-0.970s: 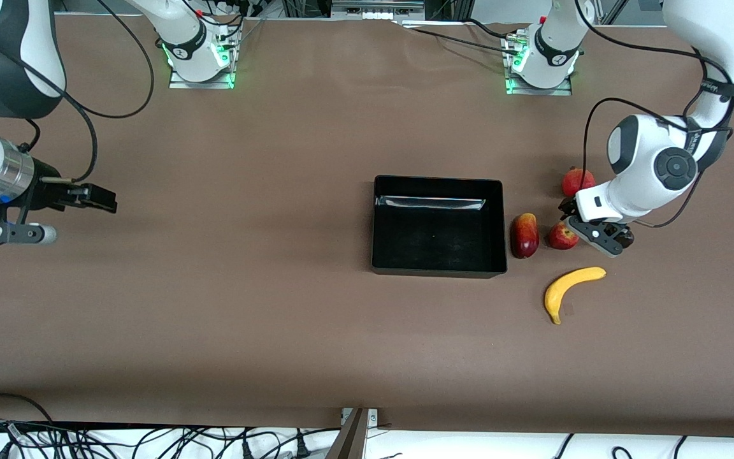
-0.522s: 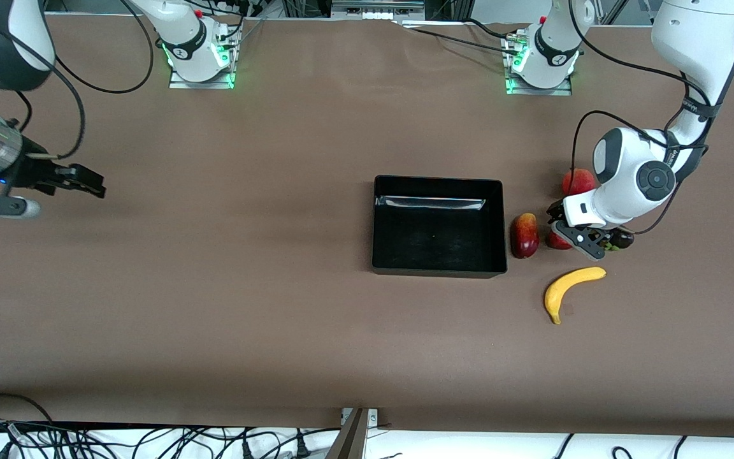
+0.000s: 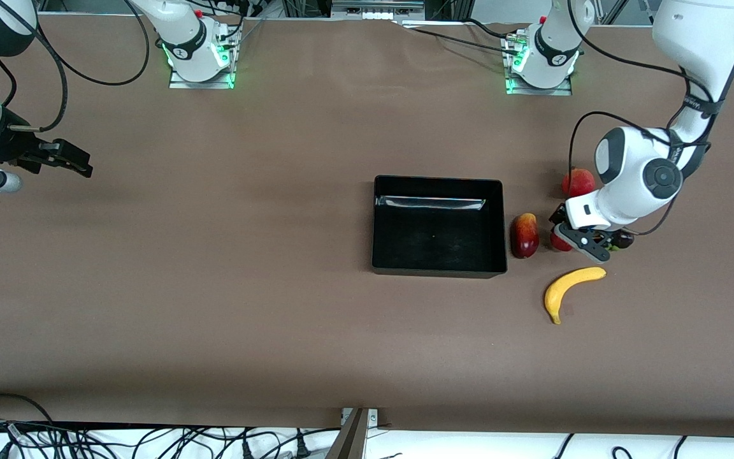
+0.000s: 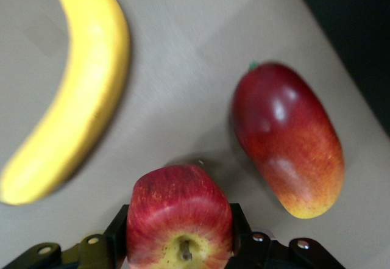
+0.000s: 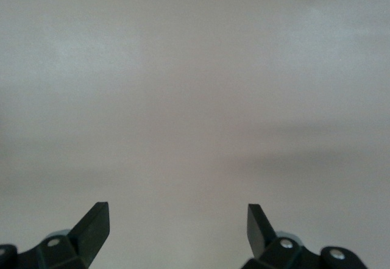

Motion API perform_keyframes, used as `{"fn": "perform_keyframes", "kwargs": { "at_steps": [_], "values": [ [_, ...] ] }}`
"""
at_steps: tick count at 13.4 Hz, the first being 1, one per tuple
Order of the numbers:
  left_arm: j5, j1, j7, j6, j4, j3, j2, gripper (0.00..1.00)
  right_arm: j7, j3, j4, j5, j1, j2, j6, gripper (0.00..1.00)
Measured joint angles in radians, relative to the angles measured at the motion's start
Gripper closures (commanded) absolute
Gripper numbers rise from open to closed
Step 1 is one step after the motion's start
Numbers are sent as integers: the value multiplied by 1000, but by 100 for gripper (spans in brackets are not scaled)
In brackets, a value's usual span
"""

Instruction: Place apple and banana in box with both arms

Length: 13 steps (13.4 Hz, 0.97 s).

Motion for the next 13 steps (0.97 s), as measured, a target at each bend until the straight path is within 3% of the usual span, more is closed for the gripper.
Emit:
{"fn": "perform_keyframes", "kwargs": {
  "at_steps": [3, 7, 10, 13],
  "values": [
    [-10, -41, -137, -86, 57, -73, -114, 100, 0, -6, -5, 0, 0, 1, 0, 0],
    [-16, -289, -658, -108, 93, -135, -149, 100, 0, -6, -5, 0, 1, 1, 0, 0],
    [-17, -459, -992, -106, 156, -137, -60, 100, 0, -5, -5, 0, 3, 1, 0, 0],
    [-17, -559, -1111, -88, 267, -109, 100, 100, 0, -3, -5, 0, 4, 1, 0, 0]
  ]
}}
